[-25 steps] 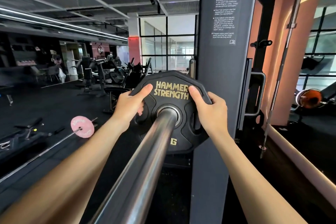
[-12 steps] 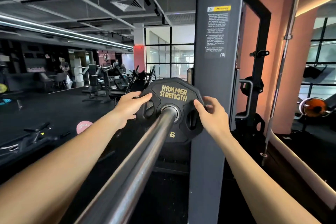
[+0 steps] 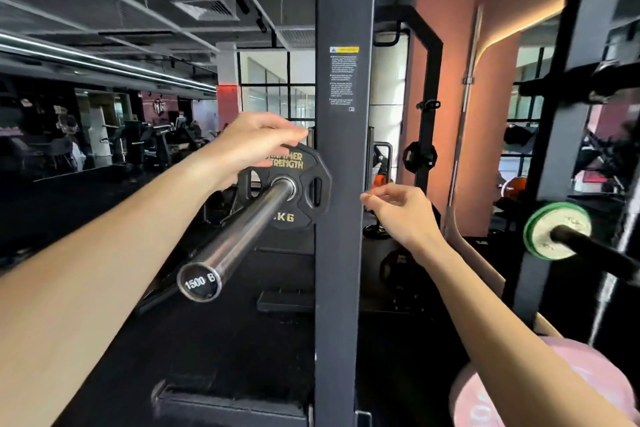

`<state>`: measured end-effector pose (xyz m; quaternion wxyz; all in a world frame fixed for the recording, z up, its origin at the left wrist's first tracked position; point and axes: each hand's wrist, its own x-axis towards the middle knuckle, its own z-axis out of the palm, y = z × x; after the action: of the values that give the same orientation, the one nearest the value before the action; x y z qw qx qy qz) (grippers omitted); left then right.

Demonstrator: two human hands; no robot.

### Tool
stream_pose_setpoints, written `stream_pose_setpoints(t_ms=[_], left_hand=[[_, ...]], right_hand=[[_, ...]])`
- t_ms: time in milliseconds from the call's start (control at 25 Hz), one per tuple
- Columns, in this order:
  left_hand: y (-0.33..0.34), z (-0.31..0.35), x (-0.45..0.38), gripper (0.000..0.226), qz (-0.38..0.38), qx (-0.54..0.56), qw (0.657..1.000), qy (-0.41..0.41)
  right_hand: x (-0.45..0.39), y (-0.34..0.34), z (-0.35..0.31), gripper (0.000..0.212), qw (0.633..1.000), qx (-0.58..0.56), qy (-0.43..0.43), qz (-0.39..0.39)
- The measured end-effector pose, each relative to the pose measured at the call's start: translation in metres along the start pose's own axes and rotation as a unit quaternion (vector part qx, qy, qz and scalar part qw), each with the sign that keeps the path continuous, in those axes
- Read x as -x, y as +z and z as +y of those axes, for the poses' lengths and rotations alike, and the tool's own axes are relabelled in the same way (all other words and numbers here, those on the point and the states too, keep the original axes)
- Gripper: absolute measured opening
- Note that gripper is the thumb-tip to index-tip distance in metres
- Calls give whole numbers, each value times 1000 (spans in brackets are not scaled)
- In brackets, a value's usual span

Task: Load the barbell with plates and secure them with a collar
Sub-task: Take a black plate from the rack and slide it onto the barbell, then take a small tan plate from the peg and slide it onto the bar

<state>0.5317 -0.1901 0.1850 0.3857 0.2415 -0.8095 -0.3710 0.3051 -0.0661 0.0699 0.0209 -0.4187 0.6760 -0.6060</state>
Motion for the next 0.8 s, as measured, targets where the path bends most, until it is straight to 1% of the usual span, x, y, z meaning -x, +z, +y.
stream_pose_setpoints(t_ms=[120, 280, 360, 440, 520, 640, 720, 800], left_hand=[[37, 30, 13, 24, -33, 8, 999, 13], [112, 57, 22, 22, -97, 22, 995, 17], [160, 65, 21, 23, -132, 30, 991, 14], [206, 69, 18, 24, -162, 44, 986, 7], [263, 75, 14, 23, -190, 55, 980, -3], [357, 84, 10, 22, -228, 71, 971, -25], [413, 87, 7, 20, -239, 82, 967, -43], [457, 87, 6, 16, -236, 97, 965, -64]], right_hand=[[22, -49, 0, 12, 999, 25, 4, 26], [50, -140, 13, 18, 995, 32, 22, 89], [58, -188, 26, 17, 993, 45, 27, 104], [65, -229, 41, 13, 992, 63, 34, 104], [72, -279, 63, 7, 987, 85, 55, 126], [78, -355, 99, 10, 977, 115, 86, 158], [74, -401, 120, 9, 972, 133, 97, 165], [67, -433, 139, 10, 972, 141, 103, 160]])
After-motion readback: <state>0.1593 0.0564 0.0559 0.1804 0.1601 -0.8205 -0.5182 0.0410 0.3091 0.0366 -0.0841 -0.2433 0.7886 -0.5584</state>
